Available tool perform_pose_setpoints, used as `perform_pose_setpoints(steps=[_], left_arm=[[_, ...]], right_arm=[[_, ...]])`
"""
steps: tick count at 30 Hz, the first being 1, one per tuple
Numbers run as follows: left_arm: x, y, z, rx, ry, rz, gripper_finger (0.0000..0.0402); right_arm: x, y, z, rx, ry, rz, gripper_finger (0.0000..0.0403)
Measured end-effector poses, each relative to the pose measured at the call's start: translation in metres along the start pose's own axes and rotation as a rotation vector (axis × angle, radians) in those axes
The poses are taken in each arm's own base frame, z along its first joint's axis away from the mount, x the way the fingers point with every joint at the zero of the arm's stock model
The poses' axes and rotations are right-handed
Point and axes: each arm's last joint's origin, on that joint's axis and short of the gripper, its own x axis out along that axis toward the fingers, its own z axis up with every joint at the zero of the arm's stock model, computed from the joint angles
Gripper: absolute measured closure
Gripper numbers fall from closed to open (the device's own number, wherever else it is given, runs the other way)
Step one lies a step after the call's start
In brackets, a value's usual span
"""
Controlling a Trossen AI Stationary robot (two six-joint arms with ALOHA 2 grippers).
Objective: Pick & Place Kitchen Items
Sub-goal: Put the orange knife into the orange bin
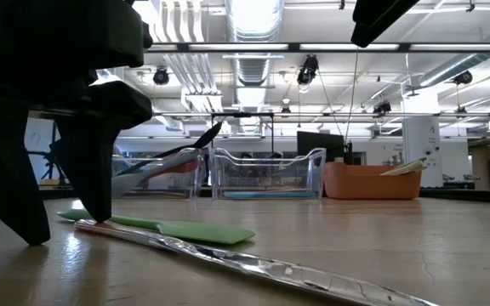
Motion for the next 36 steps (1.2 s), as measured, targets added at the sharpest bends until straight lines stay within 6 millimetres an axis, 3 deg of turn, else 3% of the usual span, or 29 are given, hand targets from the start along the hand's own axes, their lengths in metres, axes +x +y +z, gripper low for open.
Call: perform_pose_setpoints(steps=[15, 21, 36], left_arm=[[-0.013, 0.007, 0.005, 0.009, -0.026, 0.110, 0.0188], [-0.008, 0.016, 0.002, -0.006, -0.010, 0.123, 0.0188], [0.009, 0.037, -0.004, 0.016, 0.027, -0.031, 0.0178]], right_arm=[[0.000, 0.000, 0.000, -0.002, 0.004, 0.002, 0.0193], [0.000, 0.000, 0.000, -0.003, 0.005, 0.003, 0.0193], [0.000, 0.000, 0.000, -0.011, 0.014, 0.006, 0.0193]])
